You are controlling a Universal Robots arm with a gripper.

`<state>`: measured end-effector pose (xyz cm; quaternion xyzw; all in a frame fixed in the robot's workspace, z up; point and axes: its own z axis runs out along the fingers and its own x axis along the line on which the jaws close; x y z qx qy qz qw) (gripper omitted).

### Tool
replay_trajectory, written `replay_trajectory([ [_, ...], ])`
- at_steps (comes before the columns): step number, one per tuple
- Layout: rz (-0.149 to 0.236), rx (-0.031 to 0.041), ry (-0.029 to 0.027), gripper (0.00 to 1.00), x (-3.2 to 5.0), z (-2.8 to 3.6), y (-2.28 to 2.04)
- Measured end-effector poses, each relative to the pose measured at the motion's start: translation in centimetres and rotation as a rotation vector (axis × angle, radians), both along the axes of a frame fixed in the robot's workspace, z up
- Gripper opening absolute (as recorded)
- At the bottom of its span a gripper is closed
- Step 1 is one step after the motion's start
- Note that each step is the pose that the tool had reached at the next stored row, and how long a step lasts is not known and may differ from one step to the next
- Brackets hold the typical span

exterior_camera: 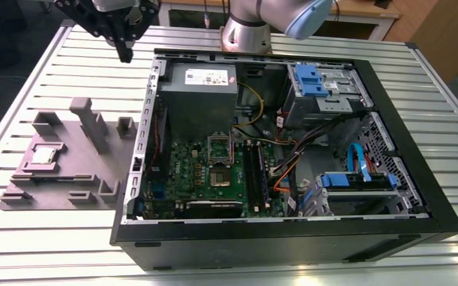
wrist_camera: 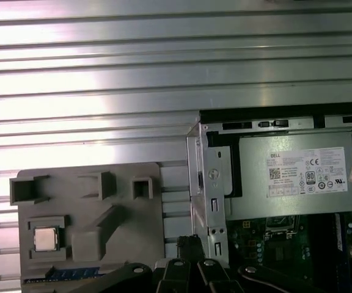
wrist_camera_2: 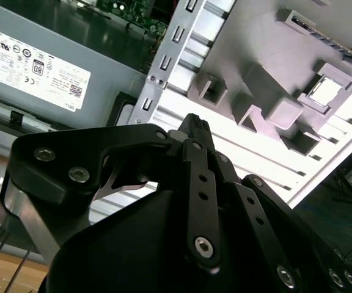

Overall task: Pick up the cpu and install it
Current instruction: 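Reach for the cpu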

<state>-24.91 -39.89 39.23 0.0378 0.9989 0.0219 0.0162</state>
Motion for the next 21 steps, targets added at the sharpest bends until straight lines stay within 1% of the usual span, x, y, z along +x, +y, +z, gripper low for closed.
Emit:
replay_trajectory([
  [2, 0.000, -0.0001, 0.0000, 0.10, -0.55, 0.00, 0.00],
  [9, 0.000, 0.0000, -0.0002, 0.10, -2.10, -0.03, 0.00],
  [14, 0.000, 0.0000, -0.0002, 0.10, -2.90, -0.04, 0.00],
  [15, 0.000, 0.0000, -0.0002, 0.10, -3.52, -0.05, 0.00],
  [17, 0.000, 0.0000, -0.0002, 0.10, -3.74, -0.05, 0.00],
  [21, 0.000, -0.0001, -0.0002, 0.10, -3.86, -0.05, 0.00],
])
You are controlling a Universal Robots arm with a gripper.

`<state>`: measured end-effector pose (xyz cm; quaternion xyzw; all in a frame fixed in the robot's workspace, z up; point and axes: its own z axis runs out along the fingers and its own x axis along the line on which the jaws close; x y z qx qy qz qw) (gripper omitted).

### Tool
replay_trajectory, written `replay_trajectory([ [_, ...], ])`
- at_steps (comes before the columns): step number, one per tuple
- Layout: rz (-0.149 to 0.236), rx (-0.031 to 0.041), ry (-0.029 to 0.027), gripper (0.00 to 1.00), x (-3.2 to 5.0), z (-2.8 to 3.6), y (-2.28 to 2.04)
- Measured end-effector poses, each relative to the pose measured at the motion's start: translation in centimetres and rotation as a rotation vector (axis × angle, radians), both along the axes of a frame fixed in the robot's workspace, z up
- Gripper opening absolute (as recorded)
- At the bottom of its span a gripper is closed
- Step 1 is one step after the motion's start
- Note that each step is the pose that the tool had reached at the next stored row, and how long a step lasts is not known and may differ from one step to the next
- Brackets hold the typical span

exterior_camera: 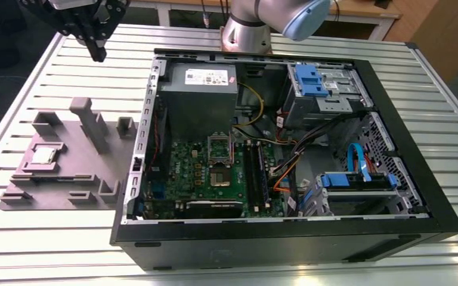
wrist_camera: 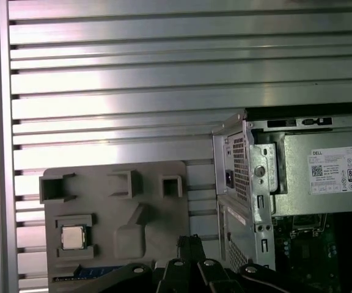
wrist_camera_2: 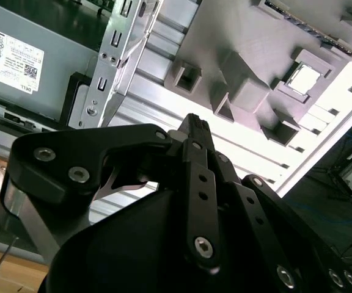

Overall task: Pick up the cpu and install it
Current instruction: 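Reach for the cpu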

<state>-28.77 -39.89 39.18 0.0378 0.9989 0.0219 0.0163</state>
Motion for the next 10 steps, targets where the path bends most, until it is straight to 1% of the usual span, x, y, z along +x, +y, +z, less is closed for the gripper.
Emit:
replay_trajectory([
  [4, 0.000, 0.0000, 0.0000, 0.10, -0.35, -0.01, 0.00],
  [10, 0.000, 0.0000, -0.0002, 0.10, -1.38, -0.02, 0.00],
])
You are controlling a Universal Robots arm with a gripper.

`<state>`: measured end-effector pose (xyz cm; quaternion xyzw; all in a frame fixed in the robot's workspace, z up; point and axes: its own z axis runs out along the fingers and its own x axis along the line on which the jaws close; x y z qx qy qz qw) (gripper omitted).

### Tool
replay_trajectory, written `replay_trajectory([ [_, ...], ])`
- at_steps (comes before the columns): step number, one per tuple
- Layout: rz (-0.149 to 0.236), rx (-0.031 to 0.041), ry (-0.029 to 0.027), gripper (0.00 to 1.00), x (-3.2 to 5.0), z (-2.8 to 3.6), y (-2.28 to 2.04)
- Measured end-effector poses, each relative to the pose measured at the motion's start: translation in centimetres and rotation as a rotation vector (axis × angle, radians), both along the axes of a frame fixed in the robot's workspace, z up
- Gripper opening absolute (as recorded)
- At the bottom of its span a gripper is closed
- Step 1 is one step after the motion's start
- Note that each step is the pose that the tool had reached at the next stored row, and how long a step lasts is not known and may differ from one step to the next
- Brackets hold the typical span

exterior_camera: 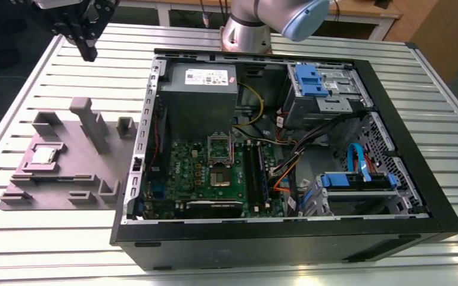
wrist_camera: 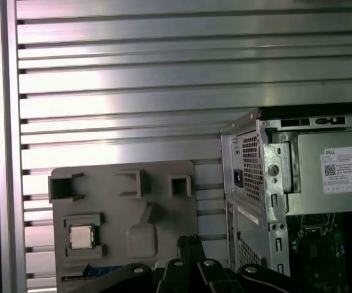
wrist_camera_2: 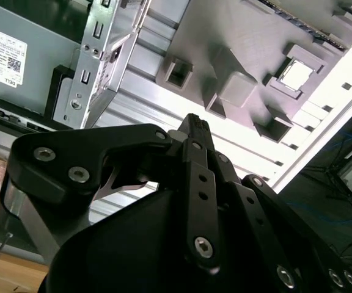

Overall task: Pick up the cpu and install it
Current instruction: 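Reach for the cpu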

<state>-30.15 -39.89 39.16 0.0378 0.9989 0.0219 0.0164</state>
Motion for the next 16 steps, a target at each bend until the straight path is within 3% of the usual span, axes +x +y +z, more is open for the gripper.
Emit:
replay_trajectory([
  [16, 0.000, 0.0000, -0.0017, 0.10, -3.33, -0.04, 0.00],
])
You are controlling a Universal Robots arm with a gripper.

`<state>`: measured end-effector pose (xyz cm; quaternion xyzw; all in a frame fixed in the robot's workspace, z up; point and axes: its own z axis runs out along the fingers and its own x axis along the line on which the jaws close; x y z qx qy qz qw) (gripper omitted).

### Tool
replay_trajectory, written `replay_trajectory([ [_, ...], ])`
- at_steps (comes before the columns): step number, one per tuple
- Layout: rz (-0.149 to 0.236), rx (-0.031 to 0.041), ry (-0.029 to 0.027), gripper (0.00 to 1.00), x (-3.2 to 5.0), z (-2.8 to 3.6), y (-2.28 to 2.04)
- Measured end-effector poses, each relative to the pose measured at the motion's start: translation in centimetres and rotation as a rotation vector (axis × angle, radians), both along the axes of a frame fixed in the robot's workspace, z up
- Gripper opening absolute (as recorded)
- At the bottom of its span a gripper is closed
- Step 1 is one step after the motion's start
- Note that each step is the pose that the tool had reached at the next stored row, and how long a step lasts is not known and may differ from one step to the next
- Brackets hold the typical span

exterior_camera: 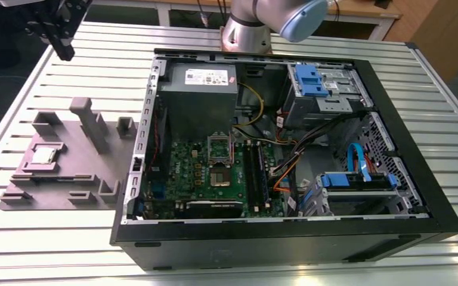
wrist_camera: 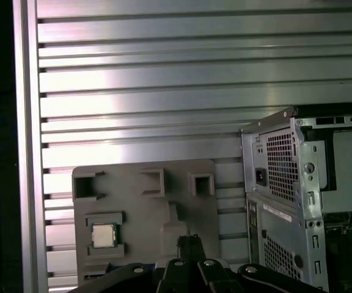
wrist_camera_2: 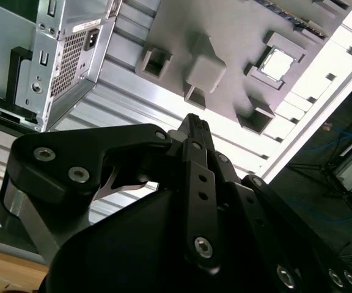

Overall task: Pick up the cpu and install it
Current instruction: 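Reach for the cpu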

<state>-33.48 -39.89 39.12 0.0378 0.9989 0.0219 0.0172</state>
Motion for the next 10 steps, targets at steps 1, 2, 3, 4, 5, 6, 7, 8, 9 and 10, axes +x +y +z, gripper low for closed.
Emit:
replay_trajectory([
  [1, 0.000, 0.0000, -0.0001, 0.10, -0.20, -0.01, 0.00],
  [2, 0.000, 0.0000, -0.0001, 0.10, -0.39, -0.01, 0.00],
  [3, 0.000, -0.0001, 0.0000, 0.10, -0.56, -0.01, 0.00],
  [4, 0.000, 0.0000, 0.0000, 0.10, -0.73, -0.02, 0.00],
  [5, 0.000, 0.0000, -0.0001, 0.10, -0.90, -0.04, 0.00],
  [6, 0.000, 0.0000, 0.0000, 0.10, -1.04, -0.06, 0.00],
  [7, 0.000, 0.0000, -0.0001, 0.10, -1.19, -0.09, 0.00],
  [8, 0.000, 0.0000, -0.0001, 0.10, -1.35, -0.13, 0.00],
  [9, 0.000, 0.0000, 0.0000, 0.10, -1.50, -0.16, 0.00],
  [10, 0.000, 0.0000, -0.0001, 0.10, -1.65, -0.19, 0.00],
])
